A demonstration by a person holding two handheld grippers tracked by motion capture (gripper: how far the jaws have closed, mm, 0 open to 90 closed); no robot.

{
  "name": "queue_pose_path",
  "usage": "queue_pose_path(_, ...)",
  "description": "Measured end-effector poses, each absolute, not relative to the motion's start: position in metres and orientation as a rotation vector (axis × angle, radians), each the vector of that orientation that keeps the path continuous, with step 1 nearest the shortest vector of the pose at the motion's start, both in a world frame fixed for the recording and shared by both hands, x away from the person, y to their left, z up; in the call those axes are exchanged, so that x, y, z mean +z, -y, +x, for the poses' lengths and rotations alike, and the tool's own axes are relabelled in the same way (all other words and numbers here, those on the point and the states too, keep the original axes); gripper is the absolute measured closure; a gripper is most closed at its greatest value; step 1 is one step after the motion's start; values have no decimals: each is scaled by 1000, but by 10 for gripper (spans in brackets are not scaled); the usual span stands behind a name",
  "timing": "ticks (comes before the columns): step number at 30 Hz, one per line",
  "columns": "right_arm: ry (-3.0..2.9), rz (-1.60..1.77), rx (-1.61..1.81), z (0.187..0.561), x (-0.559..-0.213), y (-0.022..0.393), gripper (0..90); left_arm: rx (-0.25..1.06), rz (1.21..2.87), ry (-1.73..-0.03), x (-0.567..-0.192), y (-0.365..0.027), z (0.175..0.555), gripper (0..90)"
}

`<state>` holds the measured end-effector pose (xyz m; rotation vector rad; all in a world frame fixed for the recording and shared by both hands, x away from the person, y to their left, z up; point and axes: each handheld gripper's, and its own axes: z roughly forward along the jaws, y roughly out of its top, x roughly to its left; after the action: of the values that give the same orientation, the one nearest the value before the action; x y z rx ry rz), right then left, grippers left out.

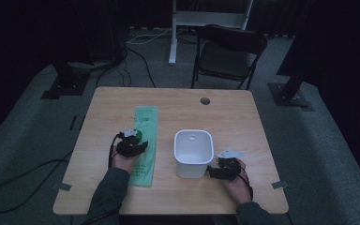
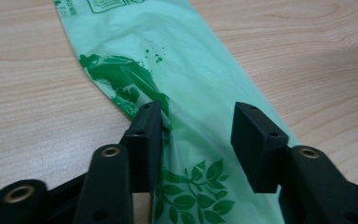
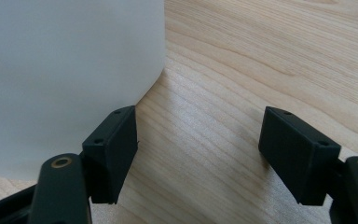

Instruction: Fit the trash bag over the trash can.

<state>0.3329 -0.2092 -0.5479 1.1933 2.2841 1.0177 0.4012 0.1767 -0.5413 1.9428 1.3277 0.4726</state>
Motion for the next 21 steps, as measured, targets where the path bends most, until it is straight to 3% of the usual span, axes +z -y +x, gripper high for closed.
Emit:
queue_pose_path(11,-2285,1192,1018,333,-548,209,275,520,1949,-1335,-542,-180,402,892)
queue_pose_path(21,-2284,1194,1018,333,-548,209,274,456,2004,-1123,-527,-183,401,900)
